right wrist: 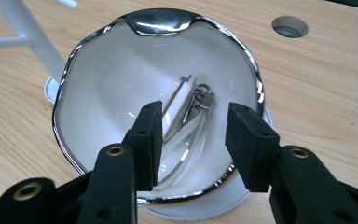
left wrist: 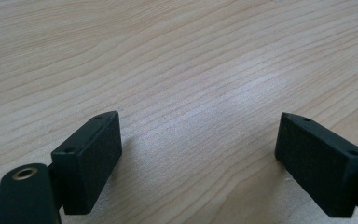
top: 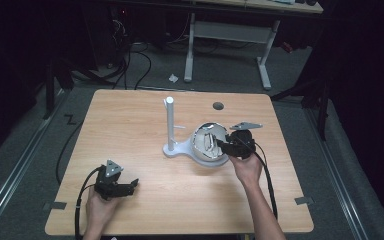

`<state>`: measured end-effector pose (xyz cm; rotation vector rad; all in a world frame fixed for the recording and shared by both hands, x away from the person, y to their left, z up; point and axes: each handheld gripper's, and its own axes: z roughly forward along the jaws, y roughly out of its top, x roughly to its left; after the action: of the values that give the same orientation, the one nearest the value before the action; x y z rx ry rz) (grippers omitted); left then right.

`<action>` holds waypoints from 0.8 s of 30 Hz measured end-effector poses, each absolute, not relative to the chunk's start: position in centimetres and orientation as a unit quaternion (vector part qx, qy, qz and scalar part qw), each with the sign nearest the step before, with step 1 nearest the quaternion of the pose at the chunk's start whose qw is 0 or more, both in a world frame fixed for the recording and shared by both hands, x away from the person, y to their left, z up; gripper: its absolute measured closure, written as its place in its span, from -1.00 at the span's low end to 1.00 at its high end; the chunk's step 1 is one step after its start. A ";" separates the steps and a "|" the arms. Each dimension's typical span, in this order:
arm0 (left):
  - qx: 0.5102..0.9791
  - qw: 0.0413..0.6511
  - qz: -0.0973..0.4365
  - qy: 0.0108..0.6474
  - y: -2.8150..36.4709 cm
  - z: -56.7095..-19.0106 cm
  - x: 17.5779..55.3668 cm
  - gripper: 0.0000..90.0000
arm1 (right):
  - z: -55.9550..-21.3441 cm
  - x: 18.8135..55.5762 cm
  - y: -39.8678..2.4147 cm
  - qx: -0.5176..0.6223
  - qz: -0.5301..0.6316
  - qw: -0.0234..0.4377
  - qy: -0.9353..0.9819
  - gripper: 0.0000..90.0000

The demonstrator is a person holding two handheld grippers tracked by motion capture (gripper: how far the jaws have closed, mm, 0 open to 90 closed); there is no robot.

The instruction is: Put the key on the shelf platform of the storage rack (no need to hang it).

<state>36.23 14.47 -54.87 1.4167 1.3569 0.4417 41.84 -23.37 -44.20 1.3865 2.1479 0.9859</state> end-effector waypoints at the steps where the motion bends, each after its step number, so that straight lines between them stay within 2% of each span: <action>1: 0.595 0.536 0.185 0.570 14.5 -54.9 36.2 -0.67 | -44.2 41.7 -23.6 0.496 0.355 0.200 0.767 0.26; 16: 0.595 0.536 0.186 0.570 14.5 -54.9 36.2 -0.67 | -42.9 39.5 -25.0 0.494 0.377 0.212 0.754 0.26; 24: 0.594 0.536 0.185 0.570 14.5 -54.9 36.2 -0.67 | -42.8 37.7 -27.1 0.511 0.395 0.209 0.734 0.26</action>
<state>36.23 14.45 -54.87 1.4151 1.3583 0.4411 37.72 -27.14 -42.81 1.4211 2.0426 1.0979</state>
